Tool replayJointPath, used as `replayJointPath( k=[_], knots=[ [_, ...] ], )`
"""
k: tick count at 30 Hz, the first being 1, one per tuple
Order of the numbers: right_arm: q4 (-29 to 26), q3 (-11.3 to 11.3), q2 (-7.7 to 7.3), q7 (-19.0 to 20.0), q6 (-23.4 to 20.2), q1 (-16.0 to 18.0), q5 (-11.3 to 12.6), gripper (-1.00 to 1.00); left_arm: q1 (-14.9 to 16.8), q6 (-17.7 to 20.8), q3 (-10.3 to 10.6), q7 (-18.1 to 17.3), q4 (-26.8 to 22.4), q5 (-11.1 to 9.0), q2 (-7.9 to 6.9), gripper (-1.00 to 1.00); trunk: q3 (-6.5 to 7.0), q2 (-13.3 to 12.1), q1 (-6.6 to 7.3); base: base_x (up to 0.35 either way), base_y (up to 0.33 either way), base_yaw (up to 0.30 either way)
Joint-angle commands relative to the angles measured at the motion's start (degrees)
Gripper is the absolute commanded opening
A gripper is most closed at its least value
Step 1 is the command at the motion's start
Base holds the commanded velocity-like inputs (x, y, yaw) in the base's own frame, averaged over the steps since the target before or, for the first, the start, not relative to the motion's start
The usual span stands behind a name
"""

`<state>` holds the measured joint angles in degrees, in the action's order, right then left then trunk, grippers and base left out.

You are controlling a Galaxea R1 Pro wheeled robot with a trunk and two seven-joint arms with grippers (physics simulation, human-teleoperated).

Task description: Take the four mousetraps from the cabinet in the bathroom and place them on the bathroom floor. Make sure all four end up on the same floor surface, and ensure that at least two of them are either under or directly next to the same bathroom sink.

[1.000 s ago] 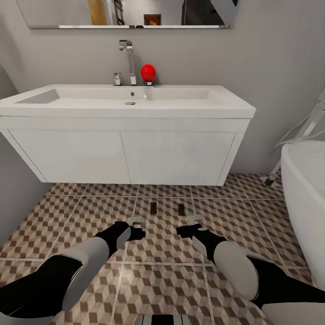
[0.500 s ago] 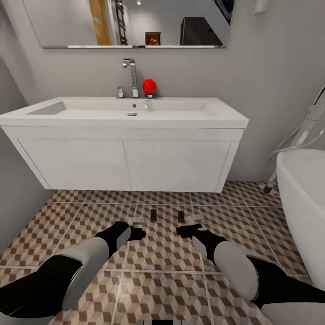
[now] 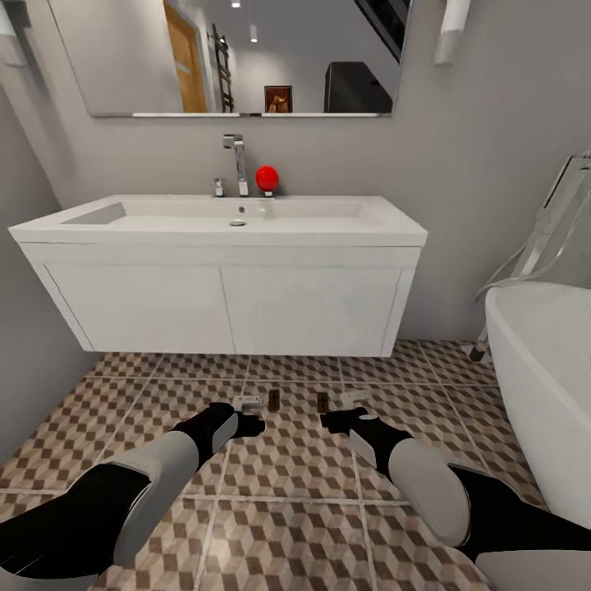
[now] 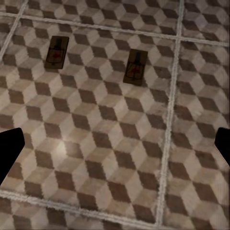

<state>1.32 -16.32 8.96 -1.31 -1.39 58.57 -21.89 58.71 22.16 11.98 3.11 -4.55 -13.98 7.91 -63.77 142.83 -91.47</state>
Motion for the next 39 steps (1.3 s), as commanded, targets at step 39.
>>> replayJointPath(
  k=[39],
  knots=[
    [0.1,-0.5,0.0,-0.2,-4.8,0.1,-0.7,1.0,0.0,5.9,0.3,0.4,-0.1,-0.8,-0.08,1.0,6.96,-15.6,8.58,-0.003,-0.004,0.0]
  ],
)
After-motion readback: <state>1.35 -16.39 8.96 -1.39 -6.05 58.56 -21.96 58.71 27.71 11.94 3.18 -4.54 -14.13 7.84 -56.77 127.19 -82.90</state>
